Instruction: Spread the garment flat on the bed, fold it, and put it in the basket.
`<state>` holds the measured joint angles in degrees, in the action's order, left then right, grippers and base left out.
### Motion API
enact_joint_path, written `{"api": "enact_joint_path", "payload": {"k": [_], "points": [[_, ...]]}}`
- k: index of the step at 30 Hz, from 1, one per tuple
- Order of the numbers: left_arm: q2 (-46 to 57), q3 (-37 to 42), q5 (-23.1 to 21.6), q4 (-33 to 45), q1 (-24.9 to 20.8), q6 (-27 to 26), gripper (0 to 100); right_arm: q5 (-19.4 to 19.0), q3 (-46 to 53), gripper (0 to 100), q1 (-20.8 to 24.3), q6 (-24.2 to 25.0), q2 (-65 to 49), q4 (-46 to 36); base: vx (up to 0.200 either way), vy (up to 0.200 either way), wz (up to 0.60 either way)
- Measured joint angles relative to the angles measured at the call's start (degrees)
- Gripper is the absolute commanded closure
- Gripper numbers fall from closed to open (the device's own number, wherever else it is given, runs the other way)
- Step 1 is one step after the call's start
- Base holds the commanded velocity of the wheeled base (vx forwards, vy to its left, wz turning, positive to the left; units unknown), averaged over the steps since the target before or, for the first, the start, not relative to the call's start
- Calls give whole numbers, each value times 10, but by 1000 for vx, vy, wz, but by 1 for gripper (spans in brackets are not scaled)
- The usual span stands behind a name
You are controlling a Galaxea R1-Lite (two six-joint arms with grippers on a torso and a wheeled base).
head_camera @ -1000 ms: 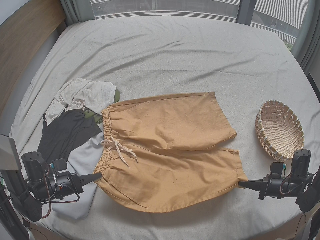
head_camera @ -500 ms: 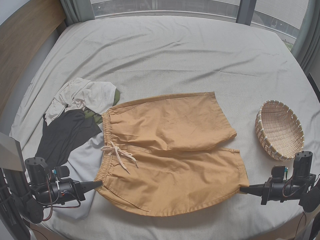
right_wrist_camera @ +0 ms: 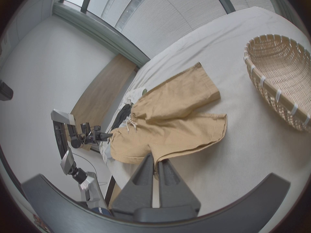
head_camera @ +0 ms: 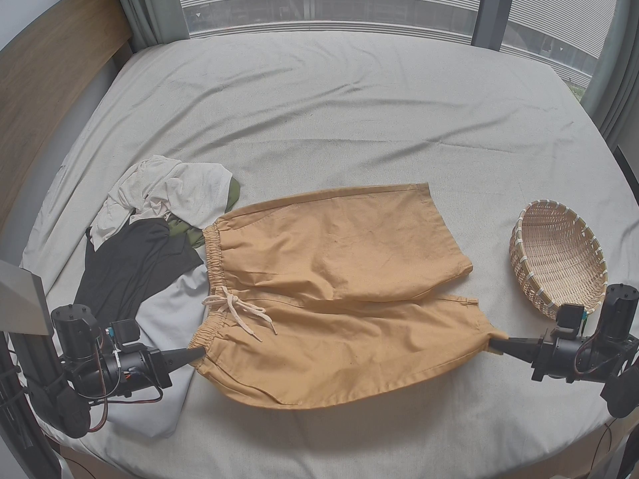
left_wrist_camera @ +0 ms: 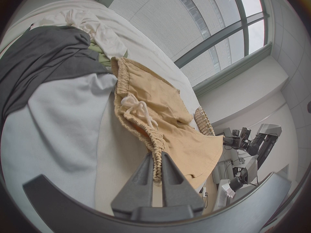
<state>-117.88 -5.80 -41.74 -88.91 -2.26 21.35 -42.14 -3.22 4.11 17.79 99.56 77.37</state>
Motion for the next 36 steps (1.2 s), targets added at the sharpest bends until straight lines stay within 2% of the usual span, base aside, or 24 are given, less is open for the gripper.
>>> {"api": "enact_joint_path", "payload": {"k": [6,12,20,36], "points": [[0,-17,0,0,0,3,100,3,-10,100,0,38,2,41,0,0,0],[11,-24,0,0,-4,3,100,2,-16,100,4,39,4,45,0,0,0],[37,-29,0,1,-36,9,100,0,-36,100,23,38,6,39,0,0,0],[58,-58,5,1,-9,69,100,0,-69,100,4,40,21,46,0,0,0]]}}
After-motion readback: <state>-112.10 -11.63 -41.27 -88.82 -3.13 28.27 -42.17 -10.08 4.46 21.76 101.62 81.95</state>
